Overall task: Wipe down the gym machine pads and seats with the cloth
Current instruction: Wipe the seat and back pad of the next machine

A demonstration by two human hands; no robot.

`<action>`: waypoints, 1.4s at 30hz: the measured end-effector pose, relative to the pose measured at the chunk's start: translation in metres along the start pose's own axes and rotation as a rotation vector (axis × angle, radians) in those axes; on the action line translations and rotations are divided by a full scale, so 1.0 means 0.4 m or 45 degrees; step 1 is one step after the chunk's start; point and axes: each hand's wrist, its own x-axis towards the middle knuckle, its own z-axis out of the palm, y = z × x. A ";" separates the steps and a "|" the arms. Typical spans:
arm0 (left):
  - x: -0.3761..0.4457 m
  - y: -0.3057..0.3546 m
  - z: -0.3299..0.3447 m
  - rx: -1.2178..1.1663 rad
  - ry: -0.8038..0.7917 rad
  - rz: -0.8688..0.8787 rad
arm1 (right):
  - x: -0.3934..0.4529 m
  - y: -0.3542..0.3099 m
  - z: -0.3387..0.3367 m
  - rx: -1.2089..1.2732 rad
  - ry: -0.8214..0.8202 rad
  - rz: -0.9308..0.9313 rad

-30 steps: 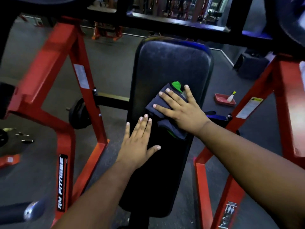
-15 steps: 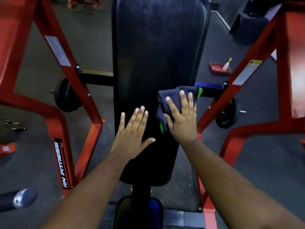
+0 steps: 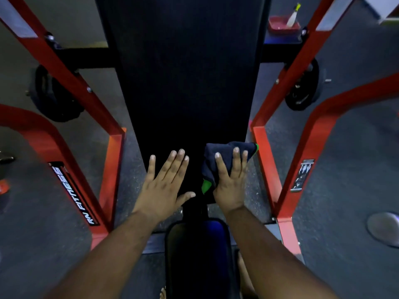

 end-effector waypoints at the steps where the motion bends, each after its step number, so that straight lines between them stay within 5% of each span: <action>1: -0.017 0.008 0.019 -0.005 -0.011 0.013 | -0.022 0.003 0.014 -0.008 0.003 0.026; 7: -0.056 0.027 0.044 -0.001 -0.033 0.054 | -0.181 -0.003 0.035 0.024 -0.097 0.172; 14: -0.018 0.012 -0.080 0.000 -0.080 0.040 | -0.223 -0.001 -0.129 0.019 -0.579 0.330; 17: 0.042 -0.014 -0.189 0.005 -0.021 0.013 | -0.087 -0.047 -0.237 0.160 -0.425 0.417; 28: 0.361 -0.185 -0.664 -0.075 0.413 -0.268 | 0.699 -0.250 -0.547 0.284 0.257 0.003; 34: 0.506 -0.289 -0.784 0.069 0.477 -0.264 | 0.906 -0.287 -0.477 -0.047 -0.002 0.099; 42: 0.565 -0.375 -0.661 0.091 0.434 -0.229 | 1.079 -0.260 -0.483 -0.144 0.191 -0.012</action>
